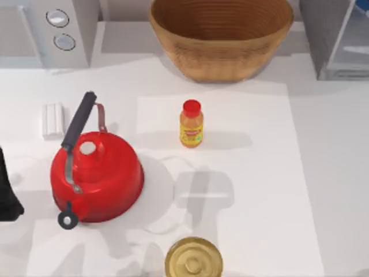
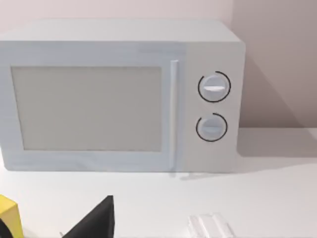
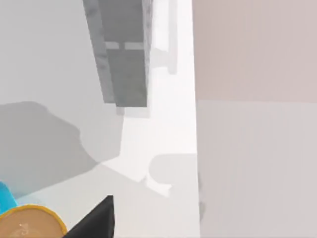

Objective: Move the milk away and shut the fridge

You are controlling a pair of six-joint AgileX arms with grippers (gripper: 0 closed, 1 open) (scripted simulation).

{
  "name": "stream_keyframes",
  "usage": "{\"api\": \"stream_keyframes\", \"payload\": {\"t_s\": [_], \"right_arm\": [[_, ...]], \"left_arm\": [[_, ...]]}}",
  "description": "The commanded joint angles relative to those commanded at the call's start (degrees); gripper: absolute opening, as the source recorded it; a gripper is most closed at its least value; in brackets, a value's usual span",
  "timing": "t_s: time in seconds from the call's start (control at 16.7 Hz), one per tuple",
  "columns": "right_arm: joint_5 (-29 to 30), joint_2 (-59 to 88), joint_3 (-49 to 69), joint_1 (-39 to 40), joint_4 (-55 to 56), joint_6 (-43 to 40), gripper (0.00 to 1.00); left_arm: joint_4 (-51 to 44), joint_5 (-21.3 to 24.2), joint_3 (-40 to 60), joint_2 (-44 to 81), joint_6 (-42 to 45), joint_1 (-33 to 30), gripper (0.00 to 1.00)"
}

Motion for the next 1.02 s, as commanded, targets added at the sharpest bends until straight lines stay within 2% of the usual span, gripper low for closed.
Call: {"api": "stream_keyframes", "payload": {"t_s": [0.36, 0.54, 0.78, 1.02], "right_arm": [[0.0, 0.1, -0.1, 0.1, 0.1, 0.1, 1.00], [0.6, 0.3, -0.1, 2.8, 3.5, 3.7, 1.00], [2.6, 0.7, -0.3, 11.3, 15.2, 17.1, 1.00], [5.4, 1.1, -0.6, 23.5, 31.6, 38.6, 1.00]], "left_arm": [[0.0, 0.0, 0.0, 0.0, 0.0, 0.0, 1.00], [0.0, 0.0, 0.0, 0.0, 0.0, 0.0, 1.00], [0.0, 0.0, 0.0, 0.0, 0.0, 0.0, 1.00], [0.0, 0.0, 0.0, 0.0, 0.0, 0.0, 1.00]]}}
